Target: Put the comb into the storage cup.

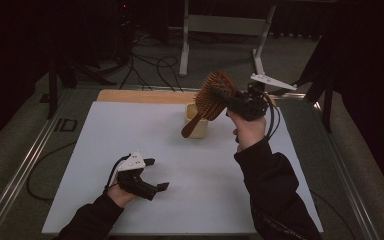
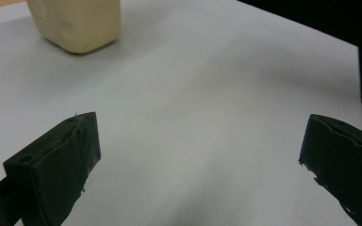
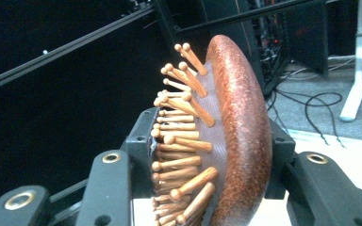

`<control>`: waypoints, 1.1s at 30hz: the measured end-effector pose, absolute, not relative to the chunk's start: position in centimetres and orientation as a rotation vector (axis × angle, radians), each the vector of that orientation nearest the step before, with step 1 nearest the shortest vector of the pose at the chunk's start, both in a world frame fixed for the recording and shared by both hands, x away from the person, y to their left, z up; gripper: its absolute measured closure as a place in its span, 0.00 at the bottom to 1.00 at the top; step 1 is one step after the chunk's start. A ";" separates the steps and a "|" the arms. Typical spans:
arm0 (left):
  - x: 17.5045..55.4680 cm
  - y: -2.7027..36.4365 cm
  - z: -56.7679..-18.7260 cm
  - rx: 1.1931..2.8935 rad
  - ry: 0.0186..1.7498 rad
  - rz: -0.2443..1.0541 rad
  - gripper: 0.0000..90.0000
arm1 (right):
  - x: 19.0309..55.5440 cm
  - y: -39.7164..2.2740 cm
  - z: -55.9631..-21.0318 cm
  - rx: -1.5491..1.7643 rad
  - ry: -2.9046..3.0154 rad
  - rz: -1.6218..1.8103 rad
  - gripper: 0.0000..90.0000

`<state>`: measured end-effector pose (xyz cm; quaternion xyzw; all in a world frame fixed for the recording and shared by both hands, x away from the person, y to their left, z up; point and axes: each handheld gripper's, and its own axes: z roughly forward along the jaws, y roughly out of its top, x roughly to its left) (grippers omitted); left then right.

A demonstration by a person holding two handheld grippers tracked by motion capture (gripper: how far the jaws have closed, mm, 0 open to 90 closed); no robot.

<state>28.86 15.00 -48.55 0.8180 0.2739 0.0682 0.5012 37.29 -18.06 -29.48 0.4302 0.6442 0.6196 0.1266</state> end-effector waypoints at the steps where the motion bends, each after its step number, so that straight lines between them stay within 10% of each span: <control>1: 28.9 15.0 -48.6 1.975 0.660 0.169 0.00 | 37.4 -18.1 -29.3 1.252 1.874 1.801 0.57; 33: 28.8 15.2 -48.8 1.979 0.629 0.184 0.00 | 41.9 -19.6 -26.1 1.286 1.766 1.716 0.57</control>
